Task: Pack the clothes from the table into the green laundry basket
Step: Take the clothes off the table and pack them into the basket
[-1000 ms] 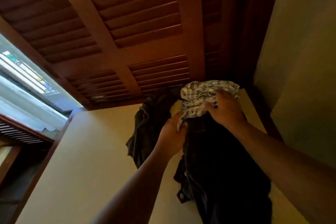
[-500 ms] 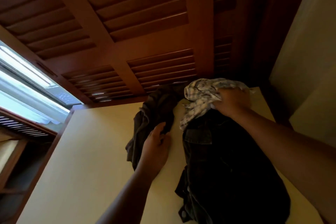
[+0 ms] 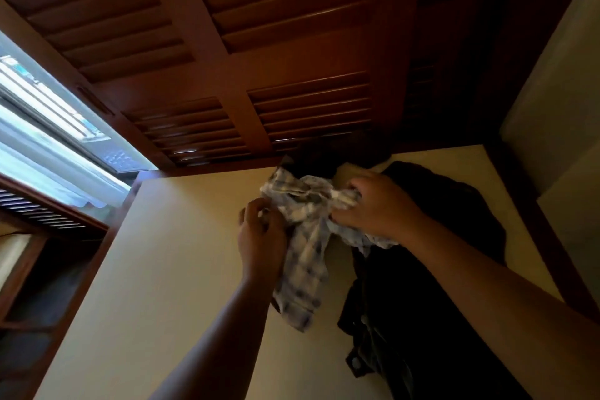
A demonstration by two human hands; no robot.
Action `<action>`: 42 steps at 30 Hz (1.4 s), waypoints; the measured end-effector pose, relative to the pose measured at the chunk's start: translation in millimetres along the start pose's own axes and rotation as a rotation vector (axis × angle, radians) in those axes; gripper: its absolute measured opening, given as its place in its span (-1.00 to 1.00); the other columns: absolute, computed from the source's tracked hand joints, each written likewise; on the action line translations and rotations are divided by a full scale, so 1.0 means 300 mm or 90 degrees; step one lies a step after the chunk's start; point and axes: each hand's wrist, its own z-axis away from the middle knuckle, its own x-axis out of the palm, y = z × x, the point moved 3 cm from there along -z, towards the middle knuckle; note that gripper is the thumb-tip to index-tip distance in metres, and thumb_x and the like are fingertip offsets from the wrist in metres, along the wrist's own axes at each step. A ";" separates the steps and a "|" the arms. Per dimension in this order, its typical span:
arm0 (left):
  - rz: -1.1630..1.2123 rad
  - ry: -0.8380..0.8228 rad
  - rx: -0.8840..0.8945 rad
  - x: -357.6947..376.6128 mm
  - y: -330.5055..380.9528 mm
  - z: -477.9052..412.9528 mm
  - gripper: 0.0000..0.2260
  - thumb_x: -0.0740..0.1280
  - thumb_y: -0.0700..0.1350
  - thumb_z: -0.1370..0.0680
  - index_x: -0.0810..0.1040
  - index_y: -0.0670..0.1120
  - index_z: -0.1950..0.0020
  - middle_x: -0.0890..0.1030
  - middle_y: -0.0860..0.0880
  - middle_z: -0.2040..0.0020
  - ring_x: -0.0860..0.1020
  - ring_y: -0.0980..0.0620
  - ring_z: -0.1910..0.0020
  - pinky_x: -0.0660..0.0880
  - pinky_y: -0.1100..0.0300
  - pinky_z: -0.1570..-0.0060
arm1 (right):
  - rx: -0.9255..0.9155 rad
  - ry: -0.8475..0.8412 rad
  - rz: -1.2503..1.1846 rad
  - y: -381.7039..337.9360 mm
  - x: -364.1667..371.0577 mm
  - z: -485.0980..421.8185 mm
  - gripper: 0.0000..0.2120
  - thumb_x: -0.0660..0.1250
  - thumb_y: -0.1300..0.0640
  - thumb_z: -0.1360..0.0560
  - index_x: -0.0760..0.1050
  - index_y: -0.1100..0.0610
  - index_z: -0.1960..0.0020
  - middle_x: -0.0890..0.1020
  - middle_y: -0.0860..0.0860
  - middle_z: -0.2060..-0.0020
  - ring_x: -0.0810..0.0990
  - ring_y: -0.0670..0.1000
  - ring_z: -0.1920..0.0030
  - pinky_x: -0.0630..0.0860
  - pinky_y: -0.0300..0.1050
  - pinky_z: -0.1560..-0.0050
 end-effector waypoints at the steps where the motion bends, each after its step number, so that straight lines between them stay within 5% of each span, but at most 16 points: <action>1: 0.012 0.020 0.002 -0.005 -0.016 -0.021 -0.86 0.36 -0.14 -0.62 0.58 0.01 -0.16 0.53 -0.01 -0.20 0.55 0.06 -0.08 0.49 0.16 -0.04 | -0.004 -0.016 0.130 0.012 0.049 -0.013 -0.33 0.41 -0.46 -0.27 0.46 -0.04 -0.20 0.40 0.01 -0.33 0.41 0.16 -0.33 0.43 0.19 -0.25; 4: 0.002 -0.012 -0.019 0.017 -0.075 -0.140 -0.76 0.37 -0.04 -0.62 0.51 0.07 -0.29 0.45 -0.05 -0.33 0.56 -0.11 -0.17 0.55 0.01 -0.10 | 0.023 -0.099 0.304 0.046 0.180 -0.036 0.16 0.38 -0.57 -0.17 -0.11 -0.22 -0.57 -0.21 -0.03 -0.61 -0.14 0.32 -0.58 -0.02 0.57 -0.41; 8: -0.082 -0.217 -0.053 0.141 -0.140 -0.320 -0.35 0.37 0.18 -0.60 0.19 0.15 -0.63 0.19 -0.17 -0.59 0.40 -0.27 -0.44 0.44 -0.14 -0.33 | 0.042 -0.112 0.398 0.047 0.304 -0.053 0.25 0.35 -0.59 -0.18 -0.41 -0.28 -0.54 -0.29 -0.03 -0.62 -0.21 0.36 -0.58 -0.08 0.66 -0.33; 11: -0.066 -0.347 -0.132 0.250 -0.166 -0.395 -0.16 0.43 0.27 -0.52 0.04 0.21 -0.67 0.14 -0.16 -0.63 0.26 -0.28 -0.56 0.37 -0.20 -0.44 | 0.061 -0.113 0.470 0.028 0.355 -0.067 0.17 0.27 -0.61 -0.22 -0.33 -0.25 -0.56 -0.19 0.00 -0.63 -0.20 0.38 -0.57 -0.09 0.66 -0.31; 14: -0.054 -0.411 -0.158 0.299 -0.191 -0.438 -0.20 0.50 0.20 -0.46 0.24 0.13 -0.63 0.54 -0.10 -0.31 0.59 -0.16 -0.18 0.58 -0.04 -0.18 | 0.059 -0.111 0.506 0.010 0.387 -0.072 0.06 0.28 -0.55 -0.28 -0.17 -0.25 -0.58 -0.11 0.01 -0.64 -0.11 0.38 -0.57 -0.02 0.61 -0.34; 17: 0.000 -0.432 -0.212 0.286 -0.209 -0.463 -0.36 0.52 -0.01 -0.43 0.45 0.02 -0.50 0.68 -0.12 -0.13 0.67 -0.14 -0.01 0.62 0.03 0.08 | 0.045 -0.103 0.501 0.001 0.404 -0.069 -0.07 0.36 -0.43 -0.29 0.07 -0.24 -0.55 0.23 0.02 -0.57 0.21 0.34 -0.48 0.19 0.47 -0.32; 20: 0.113 -0.448 -0.310 0.223 -0.264 -0.443 -0.29 0.60 -0.12 -0.29 0.51 -0.16 -0.42 0.68 -0.20 -0.16 0.68 -0.21 -0.06 0.66 -0.05 -0.05 | 0.040 -0.101 0.509 -0.008 0.411 -0.061 -0.16 0.44 -0.37 -0.23 0.30 -0.21 -0.46 0.47 -0.01 -0.40 0.43 0.27 -0.31 0.34 0.33 -0.22; 23: 0.204 -0.401 -0.323 0.088 -0.346 -0.383 -0.30 0.60 -0.10 -0.21 0.58 -0.07 -0.36 0.70 -0.16 -0.18 0.68 -0.22 -0.12 0.61 -0.23 -0.19 | 0.013 -0.056 0.500 -0.045 0.395 -0.032 -0.22 0.48 -0.29 -0.21 0.39 -0.19 -0.40 0.53 -0.05 -0.33 0.50 0.23 -0.26 0.38 0.28 -0.18; 26: 0.253 -0.333 -0.295 -0.119 -0.343 -0.253 -0.62 0.49 -0.27 -0.44 0.64 0.01 -0.21 0.75 -0.06 -0.03 0.74 -0.10 0.01 0.68 -0.10 -0.05 | -0.042 -0.005 0.473 -0.104 0.391 0.019 -0.30 0.48 -0.18 -0.23 0.40 -0.19 -0.35 0.57 -0.07 -0.28 0.53 0.19 -0.21 0.38 0.26 -0.14; 30: 0.265 -0.182 -0.213 -0.374 -0.355 -0.055 -0.73 0.44 -0.32 -0.45 0.64 -0.04 -0.07 0.71 -0.17 0.06 0.69 -0.12 0.15 0.66 -0.10 0.15 | -0.130 0.034 0.413 -0.218 0.423 0.117 -0.30 0.46 -0.14 -0.30 0.30 -0.19 -0.40 0.52 -0.08 -0.37 0.48 0.20 -0.30 0.37 0.27 -0.16; 34: 0.241 -0.042 -0.179 -0.600 -0.392 0.202 -0.77 0.46 -0.17 -0.34 0.65 -0.01 0.02 0.67 -0.30 0.08 0.66 -0.34 0.12 0.62 -0.27 0.10 | -0.185 -0.027 0.333 -0.318 0.492 0.265 -0.28 0.42 -0.17 -0.41 0.23 -0.23 -0.50 0.40 -0.15 -0.46 0.36 0.19 -0.42 0.31 0.26 -0.27; 42: 0.172 0.244 -0.240 -0.998 -0.495 0.745 -0.76 0.52 -0.27 -0.43 0.68 0.05 0.02 0.74 -0.05 0.08 0.71 -0.12 0.03 0.66 -0.23 -0.03 | -0.325 -0.127 0.199 -0.508 0.744 0.596 -0.25 0.44 -0.09 -0.37 0.25 -0.20 -0.51 0.43 -0.14 -0.44 0.45 0.11 -0.30 0.42 0.15 -0.20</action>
